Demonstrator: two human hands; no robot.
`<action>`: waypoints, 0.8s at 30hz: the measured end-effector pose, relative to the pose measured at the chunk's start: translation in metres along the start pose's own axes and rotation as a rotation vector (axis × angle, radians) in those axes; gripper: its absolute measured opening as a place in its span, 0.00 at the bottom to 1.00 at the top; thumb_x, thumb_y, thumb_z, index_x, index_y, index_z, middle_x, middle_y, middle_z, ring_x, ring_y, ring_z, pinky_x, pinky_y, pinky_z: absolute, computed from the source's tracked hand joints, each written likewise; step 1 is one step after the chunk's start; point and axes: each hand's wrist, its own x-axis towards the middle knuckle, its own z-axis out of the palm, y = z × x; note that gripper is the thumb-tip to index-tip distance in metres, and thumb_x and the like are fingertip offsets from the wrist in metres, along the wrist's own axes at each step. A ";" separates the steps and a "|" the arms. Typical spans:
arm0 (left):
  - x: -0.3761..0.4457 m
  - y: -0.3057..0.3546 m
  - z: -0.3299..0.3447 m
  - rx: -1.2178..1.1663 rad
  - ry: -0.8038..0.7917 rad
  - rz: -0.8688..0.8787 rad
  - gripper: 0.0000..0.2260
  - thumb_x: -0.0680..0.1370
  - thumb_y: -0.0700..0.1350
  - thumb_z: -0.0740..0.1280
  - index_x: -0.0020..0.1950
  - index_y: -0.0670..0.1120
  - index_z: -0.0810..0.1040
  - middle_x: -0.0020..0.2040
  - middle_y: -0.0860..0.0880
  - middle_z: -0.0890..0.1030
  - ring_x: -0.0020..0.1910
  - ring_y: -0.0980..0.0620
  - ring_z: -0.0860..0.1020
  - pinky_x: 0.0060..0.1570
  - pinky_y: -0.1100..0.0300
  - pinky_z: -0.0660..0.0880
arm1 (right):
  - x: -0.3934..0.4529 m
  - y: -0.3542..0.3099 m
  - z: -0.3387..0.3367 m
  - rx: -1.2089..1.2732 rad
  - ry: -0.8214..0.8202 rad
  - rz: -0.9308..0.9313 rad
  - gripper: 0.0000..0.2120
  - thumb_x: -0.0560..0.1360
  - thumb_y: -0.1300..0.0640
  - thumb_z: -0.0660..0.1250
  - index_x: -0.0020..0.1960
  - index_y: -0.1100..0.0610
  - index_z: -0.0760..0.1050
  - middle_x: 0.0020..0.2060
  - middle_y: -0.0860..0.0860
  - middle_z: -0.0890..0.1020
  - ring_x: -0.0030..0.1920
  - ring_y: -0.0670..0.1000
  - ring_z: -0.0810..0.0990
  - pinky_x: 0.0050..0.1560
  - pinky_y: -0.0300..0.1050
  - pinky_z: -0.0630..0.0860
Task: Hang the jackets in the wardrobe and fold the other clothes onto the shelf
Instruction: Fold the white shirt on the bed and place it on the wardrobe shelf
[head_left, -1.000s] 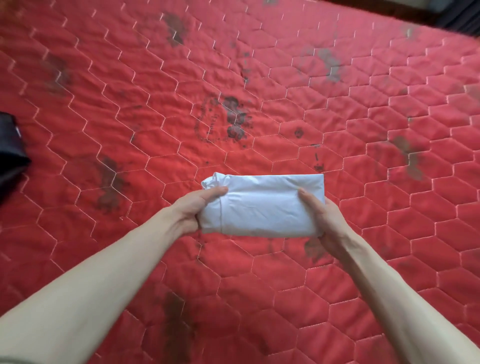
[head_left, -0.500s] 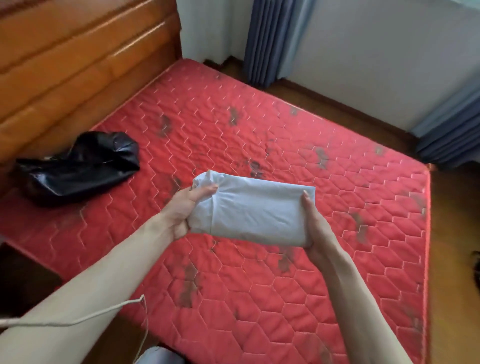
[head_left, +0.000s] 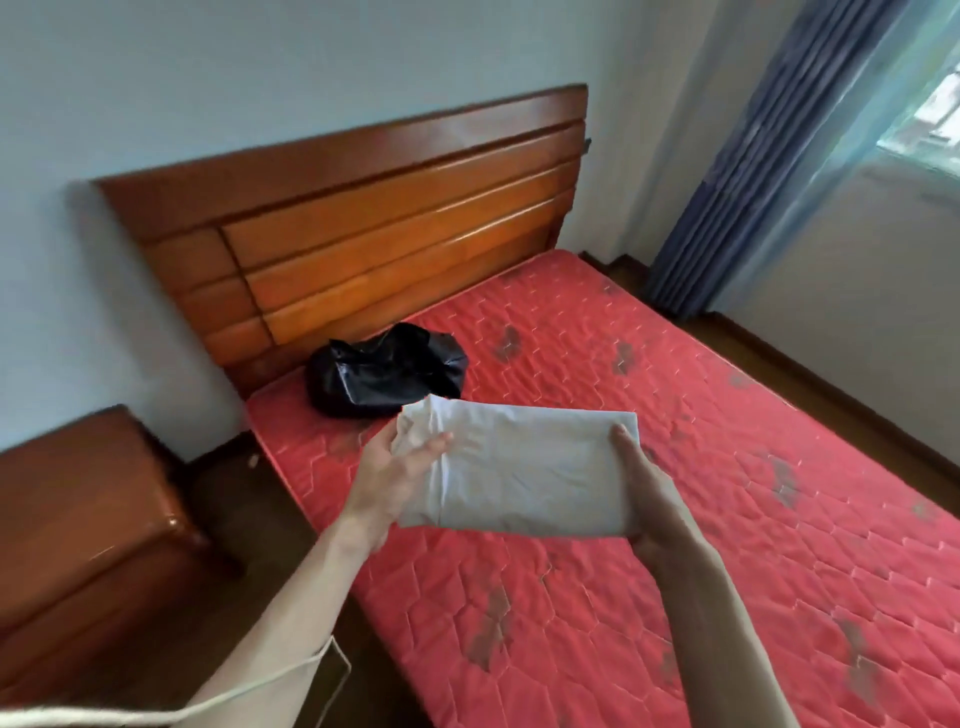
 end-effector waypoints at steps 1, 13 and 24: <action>-0.002 0.006 -0.021 -0.022 0.028 0.006 0.11 0.77 0.47 0.76 0.59 0.50 0.85 0.53 0.51 0.88 0.55 0.50 0.86 0.57 0.53 0.81 | -0.003 -0.003 0.022 -0.008 -0.036 0.001 0.21 0.78 0.38 0.69 0.58 0.55 0.83 0.52 0.54 0.89 0.53 0.56 0.87 0.58 0.57 0.83; 0.004 0.055 -0.250 -0.195 0.284 0.022 0.13 0.77 0.47 0.76 0.61 0.49 0.84 0.54 0.48 0.88 0.53 0.46 0.87 0.58 0.46 0.82 | -0.026 -0.026 0.275 -0.166 -0.366 -0.094 0.22 0.80 0.39 0.68 0.63 0.55 0.82 0.53 0.52 0.89 0.54 0.54 0.87 0.60 0.55 0.82; -0.002 0.074 -0.392 -0.372 0.598 0.071 0.14 0.77 0.47 0.75 0.63 0.49 0.83 0.55 0.47 0.88 0.55 0.46 0.86 0.58 0.46 0.81 | -0.043 -0.051 0.468 -0.290 -0.658 -0.179 0.19 0.79 0.41 0.70 0.57 0.56 0.83 0.48 0.55 0.89 0.48 0.58 0.89 0.50 0.55 0.84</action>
